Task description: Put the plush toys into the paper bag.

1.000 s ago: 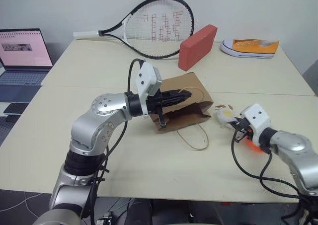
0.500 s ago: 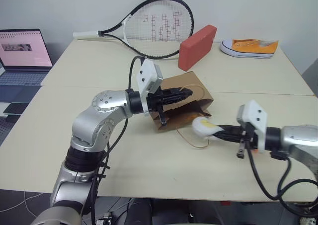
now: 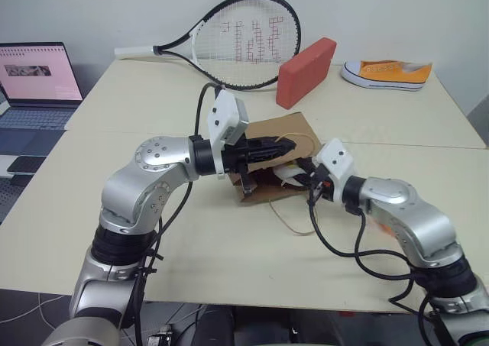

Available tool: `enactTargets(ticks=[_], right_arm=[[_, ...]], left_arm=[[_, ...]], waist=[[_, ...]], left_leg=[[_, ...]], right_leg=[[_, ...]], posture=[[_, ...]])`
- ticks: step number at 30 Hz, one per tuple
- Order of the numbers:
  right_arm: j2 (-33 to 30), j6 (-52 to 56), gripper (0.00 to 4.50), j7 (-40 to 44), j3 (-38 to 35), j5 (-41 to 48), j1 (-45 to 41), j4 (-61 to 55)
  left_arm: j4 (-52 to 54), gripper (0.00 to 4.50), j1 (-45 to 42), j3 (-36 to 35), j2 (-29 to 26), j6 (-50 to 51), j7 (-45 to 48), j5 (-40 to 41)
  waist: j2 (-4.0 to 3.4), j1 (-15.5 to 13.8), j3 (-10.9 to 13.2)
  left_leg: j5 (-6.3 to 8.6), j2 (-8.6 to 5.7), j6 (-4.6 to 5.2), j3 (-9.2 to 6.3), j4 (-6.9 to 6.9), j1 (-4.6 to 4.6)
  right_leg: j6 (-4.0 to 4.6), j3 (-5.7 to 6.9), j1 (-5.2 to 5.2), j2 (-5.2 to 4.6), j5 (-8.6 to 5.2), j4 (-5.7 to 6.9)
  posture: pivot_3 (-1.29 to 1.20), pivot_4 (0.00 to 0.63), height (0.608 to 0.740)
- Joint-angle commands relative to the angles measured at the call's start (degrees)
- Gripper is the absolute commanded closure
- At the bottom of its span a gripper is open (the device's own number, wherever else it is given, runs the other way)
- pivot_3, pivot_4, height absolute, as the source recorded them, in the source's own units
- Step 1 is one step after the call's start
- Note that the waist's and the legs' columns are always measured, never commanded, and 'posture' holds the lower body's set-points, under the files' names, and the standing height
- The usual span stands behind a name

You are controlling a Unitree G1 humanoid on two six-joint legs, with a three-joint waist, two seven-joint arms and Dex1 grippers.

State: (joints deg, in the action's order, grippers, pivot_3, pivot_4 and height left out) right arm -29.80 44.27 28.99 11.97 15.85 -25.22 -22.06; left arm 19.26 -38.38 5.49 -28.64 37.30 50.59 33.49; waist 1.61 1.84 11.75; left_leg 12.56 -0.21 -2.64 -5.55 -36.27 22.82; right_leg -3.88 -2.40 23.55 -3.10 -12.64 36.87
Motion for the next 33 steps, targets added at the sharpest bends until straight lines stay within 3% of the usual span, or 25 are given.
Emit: enactTargets(ticks=[1, 5, 6, 18, 22, 27, 33], right_arm=[[4.39, -3.19, 4.46, -6.09, -0.27, -4.15, -0.83, 1.16], [8.26, -6.56, 4.46, -10.50, 0.42, -8.76, -0.19, 3.81], [8.40, -7.84, 4.21, -10.90, 1.12, -10.18, 0.13, 4.46], [8.66, -12.80, 0.10, -9.94, 2.63, -15.99, 2.63, 5.09], [5.76, -10.31, 0.04, -5.95, 2.07, -14.88, 3.14, 0.59], [0.01, -1.67, 0.04, 2.41, -3.72, -6.08, 5.44, -11.09], [-13.52, 10.84, 0.04, 12.19, -22.56, 6.03, 13.77, -21.11]], left_arm=[[2.29, 4.50, -0.28, -1.22, -0.17, 0.08, -0.44, 1.13], [2.22, 4.50, -0.31, -1.39, 0.13, 0.57, -0.92, 1.82], [2.20, 4.50, -0.33, -1.48, 0.23, 0.75, -1.03, 2.07], [0.50, 4.50, -1.49, -1.53, 1.74, 1.90, -3.51, 2.98], [-0.12, 4.50, -1.65, -1.00, 2.54, 1.53, -4.37, 2.31], [-1.20, 4.50, -1.99, -0.33, 3.86, 0.45, -5.30, 0.90], [-2.48, 4.50, -2.18, -0.21, 5.63, -1.27, -6.33, -0.81]], waist=[[0.00, 0.01, 0.00], [-0.01, 0.01, 0.00], [-0.01, 0.01, 0.00], [-0.01, 0.02, 0.00], [-0.01, -0.01, 0.00], [-0.01, -0.03, 0.00], [-0.01, -0.50, 0.00]], left_leg=[[0.00, 0.00, 0.00, 0.00, 0.00, 0.00], [0.00, 0.00, 0.00, 0.00, 0.00, -0.01], [0.00, 0.00, 0.00, 0.00, 0.00, 0.00], [0.00, 0.00, 0.00, -0.02, 0.02, -0.02], [0.00, -0.02, 0.00, -0.02, 0.02, 0.00], [0.00, -0.01, 0.00, -0.07, 0.02, 0.00], [0.00, -0.05, 0.00, -0.09, -0.02, 0.02]], right_leg=[[0.00, 0.00, 0.01, 0.00, 0.00, 0.02], [0.00, -0.01, 0.02, 0.01, 0.00, 0.04], [0.00, 0.00, 0.01, 0.00, 0.00, 0.03], [0.01, 0.00, 0.01, 0.01, 0.00, 0.05], [0.01, 0.00, 0.01, 0.00, 0.00, 0.03], [0.00, 0.02, 0.00, 0.00, 0.00, 0.04], [0.00, 0.06, -0.06, -0.02, 0.00, -0.01]], posture=[[0.00, 0.150, 0.740], [0.00, 0.150, 0.740], [0.00, 0.150, 0.740], [0.00, 0.150, 0.740], [0.00, 0.150, 0.740], [0.00, 0.150, 0.740], [0.00, 0.150, 0.740]])
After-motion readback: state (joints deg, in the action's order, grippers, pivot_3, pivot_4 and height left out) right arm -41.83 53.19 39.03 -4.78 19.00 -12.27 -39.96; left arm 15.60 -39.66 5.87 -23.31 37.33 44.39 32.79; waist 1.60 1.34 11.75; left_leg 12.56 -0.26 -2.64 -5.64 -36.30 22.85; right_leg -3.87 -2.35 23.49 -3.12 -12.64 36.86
